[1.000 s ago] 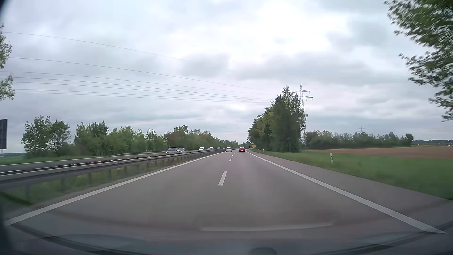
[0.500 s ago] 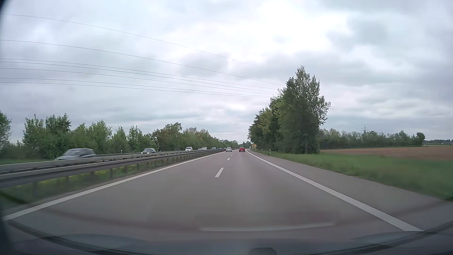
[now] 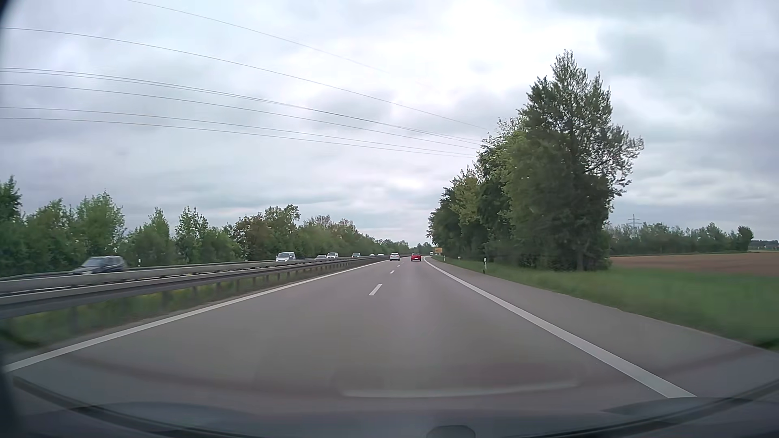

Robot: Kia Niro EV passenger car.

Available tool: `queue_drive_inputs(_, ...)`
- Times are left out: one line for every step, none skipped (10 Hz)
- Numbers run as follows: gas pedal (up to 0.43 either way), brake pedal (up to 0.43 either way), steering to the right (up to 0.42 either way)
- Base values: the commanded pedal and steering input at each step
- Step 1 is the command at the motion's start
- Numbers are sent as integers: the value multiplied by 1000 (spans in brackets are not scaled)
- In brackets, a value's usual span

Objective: Follow the waypoints while adhering to traffic rules and regulations

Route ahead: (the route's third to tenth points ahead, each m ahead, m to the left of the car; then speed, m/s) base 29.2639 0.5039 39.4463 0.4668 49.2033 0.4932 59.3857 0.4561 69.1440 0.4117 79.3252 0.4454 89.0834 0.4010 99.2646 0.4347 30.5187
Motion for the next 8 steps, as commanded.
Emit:
queue_drive_inputs(240, 0, 0)
queue_drive_inputs(240, 0, 0)
queue_drive_inputs(240, 0, 0)
queue_drive_inputs(240, 0, 0)
queue_drive_inputs(240, 0, 0)
queue_drive_inputs(240, 0, 0)
queue_drive_inputs(240, 0, 1)
queue_drive_inputs(240, 0, 1)
